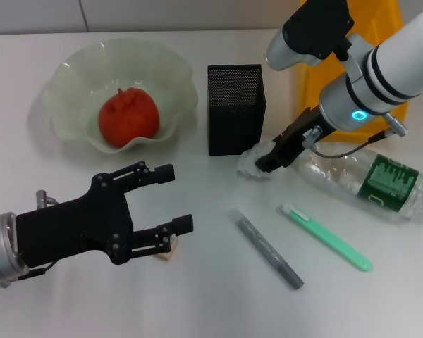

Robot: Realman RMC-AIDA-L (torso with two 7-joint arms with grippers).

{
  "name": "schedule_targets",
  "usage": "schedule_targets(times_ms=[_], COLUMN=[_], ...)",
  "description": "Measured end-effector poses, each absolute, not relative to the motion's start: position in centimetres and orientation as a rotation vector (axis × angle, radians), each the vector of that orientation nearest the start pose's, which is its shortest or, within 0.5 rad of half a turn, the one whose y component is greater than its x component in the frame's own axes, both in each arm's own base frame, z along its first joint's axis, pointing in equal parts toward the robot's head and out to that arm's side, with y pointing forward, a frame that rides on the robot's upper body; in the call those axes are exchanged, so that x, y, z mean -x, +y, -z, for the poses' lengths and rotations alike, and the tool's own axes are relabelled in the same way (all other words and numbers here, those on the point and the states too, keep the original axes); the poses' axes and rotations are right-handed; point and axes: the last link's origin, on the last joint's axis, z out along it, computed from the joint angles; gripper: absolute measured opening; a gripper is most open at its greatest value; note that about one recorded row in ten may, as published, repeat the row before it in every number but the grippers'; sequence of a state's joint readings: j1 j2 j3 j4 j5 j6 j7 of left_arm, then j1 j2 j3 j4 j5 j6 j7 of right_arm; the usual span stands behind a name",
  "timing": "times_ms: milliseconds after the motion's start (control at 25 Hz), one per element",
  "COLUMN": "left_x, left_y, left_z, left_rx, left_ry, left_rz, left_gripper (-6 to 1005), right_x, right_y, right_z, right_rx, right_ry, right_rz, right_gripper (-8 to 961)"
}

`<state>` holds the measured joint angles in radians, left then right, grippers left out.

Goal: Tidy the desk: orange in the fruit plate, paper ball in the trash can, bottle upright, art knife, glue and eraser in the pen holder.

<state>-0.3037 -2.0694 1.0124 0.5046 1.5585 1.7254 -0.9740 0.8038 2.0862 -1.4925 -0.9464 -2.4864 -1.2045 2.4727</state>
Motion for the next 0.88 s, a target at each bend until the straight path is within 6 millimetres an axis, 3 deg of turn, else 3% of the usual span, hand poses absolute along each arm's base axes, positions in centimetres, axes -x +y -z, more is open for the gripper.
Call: schedule_targets(times_ms=[240,600,880], left_x=[27.3,27.3,27.3], left_y=[24.7,24.7,24.9], left_z=[2.3,2.3,2.4], left_rx=[2.688,2.688,2.685], left_ry=[-0.344,-0.344,-0.345], left_rz=[1.097,1.097,1.085], left_gripper=[771,769,767], right_x=[-16.1,-14.6,-13.8], right_y=[39.3,38.2,36.6], right_z=[6.3,5.1,3.9], right_rx=[2.673,2.707,2.786], right_ry=[0.747,0.717,0.658], right_rz=[0.402,0.295,0.039], right_gripper=[515,484,483])
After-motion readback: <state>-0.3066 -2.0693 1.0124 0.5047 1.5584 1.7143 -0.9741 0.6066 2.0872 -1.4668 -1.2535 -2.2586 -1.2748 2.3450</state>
